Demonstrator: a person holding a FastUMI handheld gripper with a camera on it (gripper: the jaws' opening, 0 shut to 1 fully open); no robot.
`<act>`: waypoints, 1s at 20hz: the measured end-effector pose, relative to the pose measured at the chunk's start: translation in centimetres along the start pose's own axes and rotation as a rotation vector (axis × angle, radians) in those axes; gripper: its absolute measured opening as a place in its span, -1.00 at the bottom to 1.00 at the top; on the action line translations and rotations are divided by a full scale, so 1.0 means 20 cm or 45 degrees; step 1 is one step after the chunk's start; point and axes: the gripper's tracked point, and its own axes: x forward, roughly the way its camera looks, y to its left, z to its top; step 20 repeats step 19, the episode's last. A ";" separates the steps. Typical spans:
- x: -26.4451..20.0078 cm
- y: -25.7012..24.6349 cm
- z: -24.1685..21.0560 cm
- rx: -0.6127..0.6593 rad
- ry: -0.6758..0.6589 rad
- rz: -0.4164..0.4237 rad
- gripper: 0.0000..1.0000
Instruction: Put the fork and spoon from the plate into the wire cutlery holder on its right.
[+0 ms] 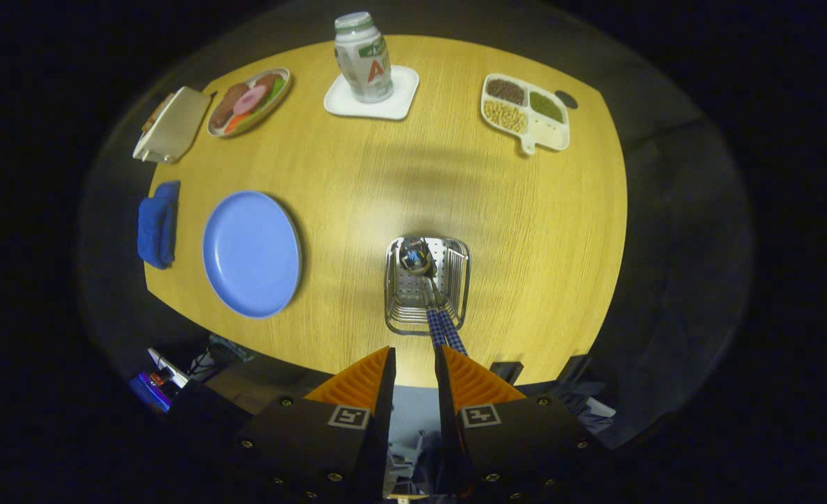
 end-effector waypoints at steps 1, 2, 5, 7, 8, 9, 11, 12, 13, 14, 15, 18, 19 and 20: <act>-0.07 0.05 0.03 0.024 -0.151 0.007 -0.35; -0.15 0.09 0.07 0.035 -0.322 0.000 -0.34; -0.45 0.17 0.20 0.085 -0.905 -0.082 -0.35; -0.66 0.26 0.20 0.113 -1.206 -0.111 -0.35; -0.75 0.29 0.17 0.123 -1.312 -0.135 -0.35; -0.78 0.34 0.18 0.126 -1.392 -0.141 -0.35; -0.93 0.43 0.17 0.124 -1.550 -0.149 -0.35; -1.00 0.44 0.16 0.122 -1.618 -0.177 -0.35; -1.06 0.48 0.17 0.110 -1.699 -0.191 -0.35; -1.11 0.52 0.16 0.088 -1.760 -0.211 -0.35; -1.15 0.58 0.16 0.053 -1.829 -0.210 -0.35; -1.19 0.60 0.14 -0.049 -1.932 -0.400 -0.32; -1.17 0.67 0.15 -0.058 -1.945 -0.361 -0.32; -1.17 0.67 0.15 -0.058 -1.945 -0.361 -0.32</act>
